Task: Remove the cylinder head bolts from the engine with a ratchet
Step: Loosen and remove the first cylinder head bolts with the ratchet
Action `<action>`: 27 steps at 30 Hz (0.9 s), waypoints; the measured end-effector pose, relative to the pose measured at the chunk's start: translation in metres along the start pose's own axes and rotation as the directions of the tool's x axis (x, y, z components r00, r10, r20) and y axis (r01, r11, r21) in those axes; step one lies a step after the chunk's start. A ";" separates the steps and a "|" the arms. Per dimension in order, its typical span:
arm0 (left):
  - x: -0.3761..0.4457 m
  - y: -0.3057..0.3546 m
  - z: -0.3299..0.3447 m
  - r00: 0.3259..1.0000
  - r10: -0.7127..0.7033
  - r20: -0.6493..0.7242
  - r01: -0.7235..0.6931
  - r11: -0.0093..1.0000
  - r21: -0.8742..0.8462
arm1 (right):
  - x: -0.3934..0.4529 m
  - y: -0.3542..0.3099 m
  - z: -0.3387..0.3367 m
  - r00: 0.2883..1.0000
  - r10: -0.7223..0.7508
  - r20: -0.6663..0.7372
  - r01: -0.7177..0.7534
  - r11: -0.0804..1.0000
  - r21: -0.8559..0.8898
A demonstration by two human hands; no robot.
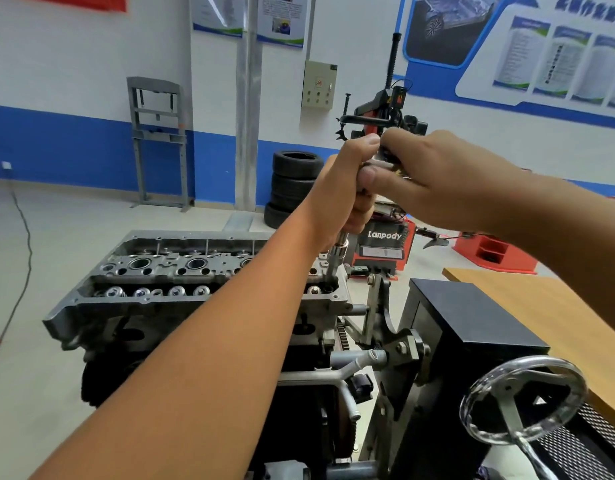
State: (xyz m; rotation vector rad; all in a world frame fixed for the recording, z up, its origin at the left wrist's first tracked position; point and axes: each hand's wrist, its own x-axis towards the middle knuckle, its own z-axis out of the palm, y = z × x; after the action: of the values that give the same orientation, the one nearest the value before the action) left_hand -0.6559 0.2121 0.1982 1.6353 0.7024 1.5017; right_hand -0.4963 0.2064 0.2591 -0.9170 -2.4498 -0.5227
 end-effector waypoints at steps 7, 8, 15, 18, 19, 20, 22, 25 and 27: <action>-0.006 -0.008 0.010 0.997 0.050 -0.055 -0.050 0.999 -0.004 | -0.007 -0.010 0.005 0.993 0.121 -0.008 -0.122 0.992 -0.045; -0.006 -0.011 0.011 0.997 0.056 -0.059 -0.056 0.998 0.000 | -0.009 -0.014 0.008 0.986 0.165 0.006 -0.165 0.986 -0.021; -0.007 -0.024 0.004 0.995 0.031 -0.092 -0.035 0.998 -0.048 | -0.003 -0.025 0.011 0.984 0.155 -0.087 -0.164 0.980 -0.108; -0.011 -0.030 -0.002 0.989 0.016 -0.149 -0.020 0.999 -0.027 | 0.007 -0.020 0.009 0.988 0.023 -0.152 -0.058 0.971 -0.232; -0.013 -0.032 -0.002 0.985 0.024 -0.171 -0.028 0.999 -0.021 | 0.009 -0.018 0.009 0.987 -0.011 -0.159 -0.031 0.966 -0.258; -0.014 -0.034 -0.001 0.981 0.037 -0.191 -0.041 0.999 -0.022 | 0.010 -0.018 0.008 0.986 -0.031 -0.164 -0.015 0.962 -0.271; -0.013 -0.037 0.002 0.975 0.063 -0.212 -0.074 0.996 -0.040 | 0.011 -0.019 0.008 0.982 -0.048 -0.180 -0.004 0.961 -0.278; -0.011 -0.040 0.004 0.971 0.094 -0.221 -0.115 0.990 -0.085 | 0.011 -0.023 0.005 0.979 -0.050 -0.198 -0.007 0.960 -0.279; -0.011 -0.043 0.004 0.972 0.093 -0.214 -0.117 0.988 -0.102 | 0.011 -0.024 0.002 0.985 -0.032 -0.169 -0.014 0.964 -0.265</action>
State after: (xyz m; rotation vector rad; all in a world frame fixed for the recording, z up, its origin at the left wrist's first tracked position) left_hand -0.6489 0.2254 0.1568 1.4627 0.6371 1.7761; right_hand -0.5206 0.1960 0.2587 -0.9218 -2.2638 -0.9119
